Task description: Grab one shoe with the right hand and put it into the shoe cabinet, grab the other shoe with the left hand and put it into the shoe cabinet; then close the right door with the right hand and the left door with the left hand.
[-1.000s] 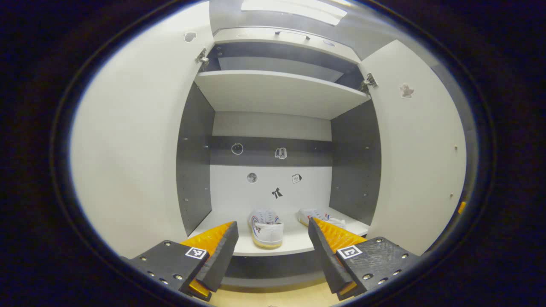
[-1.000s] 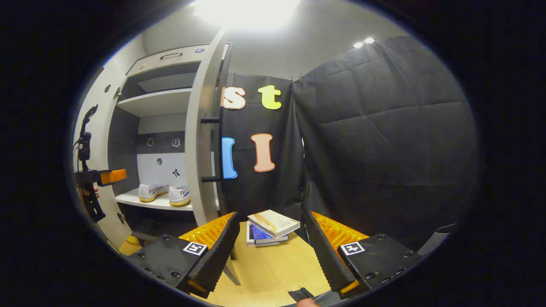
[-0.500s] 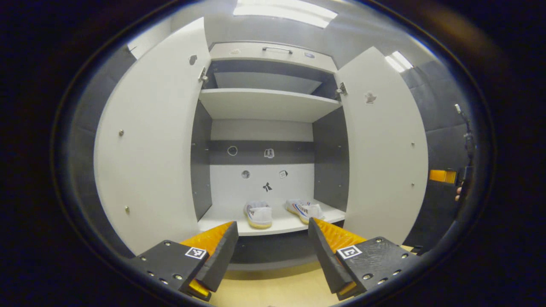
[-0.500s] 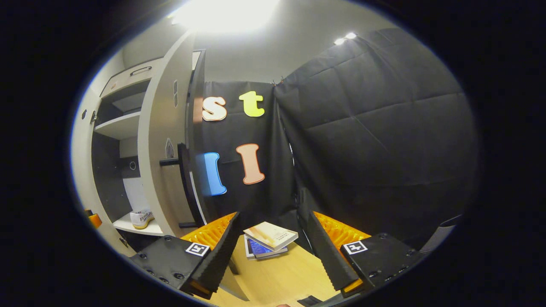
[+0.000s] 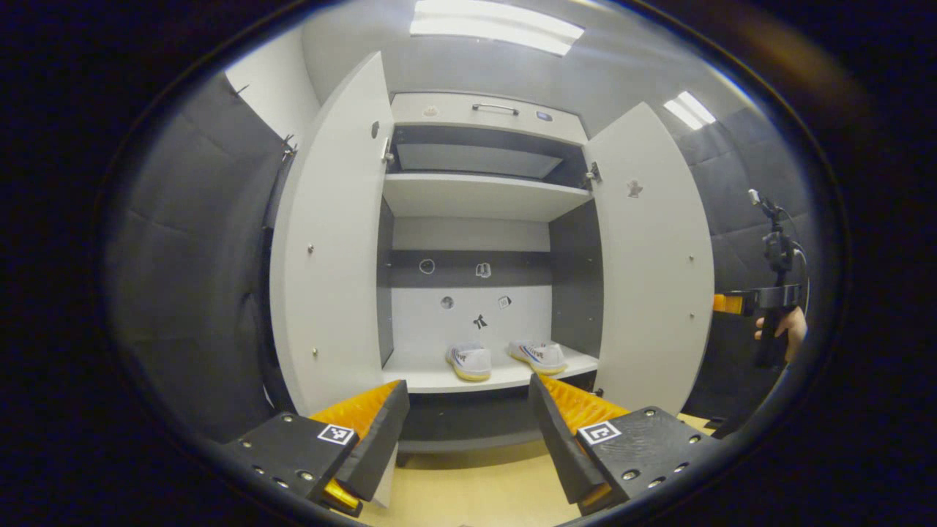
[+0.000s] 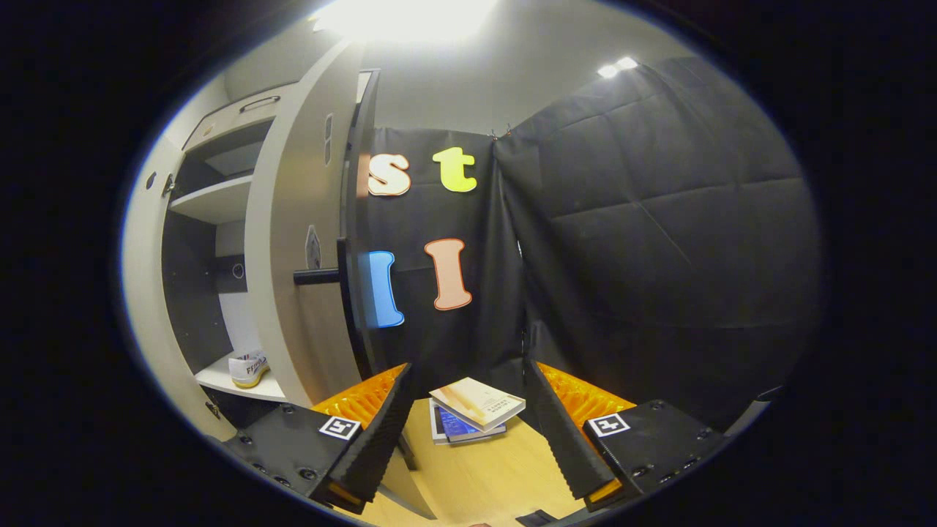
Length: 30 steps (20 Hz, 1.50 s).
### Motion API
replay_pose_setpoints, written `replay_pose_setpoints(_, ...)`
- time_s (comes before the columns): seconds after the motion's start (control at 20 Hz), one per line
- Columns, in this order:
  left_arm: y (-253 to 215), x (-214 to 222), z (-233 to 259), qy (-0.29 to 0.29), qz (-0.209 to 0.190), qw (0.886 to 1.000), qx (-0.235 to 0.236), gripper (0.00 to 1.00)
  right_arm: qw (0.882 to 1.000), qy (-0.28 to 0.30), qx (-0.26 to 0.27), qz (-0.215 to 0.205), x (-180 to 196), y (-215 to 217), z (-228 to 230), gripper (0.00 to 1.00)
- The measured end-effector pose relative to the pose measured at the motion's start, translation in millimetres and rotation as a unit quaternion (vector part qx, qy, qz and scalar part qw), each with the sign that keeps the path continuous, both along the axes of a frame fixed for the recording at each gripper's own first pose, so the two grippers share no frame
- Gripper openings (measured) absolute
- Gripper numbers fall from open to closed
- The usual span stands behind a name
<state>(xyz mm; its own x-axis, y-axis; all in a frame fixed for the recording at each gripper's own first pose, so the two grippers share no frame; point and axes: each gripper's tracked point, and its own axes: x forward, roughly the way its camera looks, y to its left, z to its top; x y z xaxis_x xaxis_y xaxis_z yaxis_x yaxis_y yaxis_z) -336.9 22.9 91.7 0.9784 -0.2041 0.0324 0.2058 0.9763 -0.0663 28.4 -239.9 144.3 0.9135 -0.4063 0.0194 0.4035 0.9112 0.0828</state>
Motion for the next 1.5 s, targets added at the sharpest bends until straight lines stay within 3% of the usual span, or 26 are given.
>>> replay_pose_setpoints(0.1, 11, -3, 4, -0.01, 0.008, 1.0, 0.002, 0.93, 1.0, 0.001, -0.015, 0.009, 0, 9, 2, 0.96)
replay_pose_setpoints(0.15, 16, -5, 6, -0.013, 0.012, 1.0, 0.003, 0.93, 1.0, 0.001, -0.019, 0.011, -1, 13, 4, 0.87)
replay_pose_setpoints(0.25, 27, -6, 8, -0.018, 0.022, 1.0, 0.006, 0.93, 0.999, 0.003, -0.022, 0.022, 0, 21, 2, 0.9)
replay_pose_setpoints(0.35, 36, -6, 9, -0.023, 0.032, 0.999, 0.008, 0.93, 0.999, 0.005, -0.023, 0.034, 1, 31, 2, 0.87)
replay_pose_setpoints(0.4, 42, -4, 8, -0.023, 0.036, 0.999, 0.009, 0.93, 0.999, 0.005, -0.023, 0.039, 1, 36, 2, 0.9)
replay_pose_setpoints(0.7, 65, -4, 1, -0.014, 0.054, 0.998, 0.009, 0.93, 0.997, 0.002, -0.011, 0.072, 4, 71, 1, 0.9)
replay_pose_setpoints(0.75, 68, -6, 0, -0.013, 0.056, 0.998, 0.008, 0.93, 0.997, -0.001, -0.012, 0.075, 5, 75, 1, 0.87)
replay_pose_setpoints(0.85, 75, -8, 0, -0.014, 0.061, 0.998, 0.007, 0.93, 0.997, -0.006, -0.011, 0.081, 7, 85, 1, 0.9)
replay_pose_setpoints(0.95, 84, -10, -2, -0.013, 0.069, 0.998, 0.01, 0.93, 0.996, -0.008, -0.007, 0.088, 10, 92, 0, 0.87)
replay_pose_setpoints(1.0, 88, -12, -2, -0.013, 0.073, 0.997, 0.01, 0.94, 0.996, -0.008, -0.006, 0.093, 11, 97, 0, 0.9)
replay_pose_setpoints(1.2, 104, -16, -4, -0.012, 0.091, 0.996, 0.011, 0.93, 0.994, -0.01, -0.002, 0.11, 17, 106, -2, 0.87)
replay_pose_setpoints(1.35, 117, -19, -8, -0.008, 0.107, 0.994, 0.016, 0.94, 0.991, -0.01, -0.001, 0.13, 26, 122, -3, 0.91)
replay_pose_setpoints(1.4, 121, -19, -8, -0.006, 0.112, 0.994, 0.017, 0.93, 0.99, -0.011, -0.002, 0.138, 29, 132, -3, 0.87)
replay_pose_setpoints(1.5, 130, -21, -11, -0.001, 0.123, 0.992, 0.018, 0.93, 0.988, -0.011, -0.008, 0.151, 38, 150, -4, 0.91)
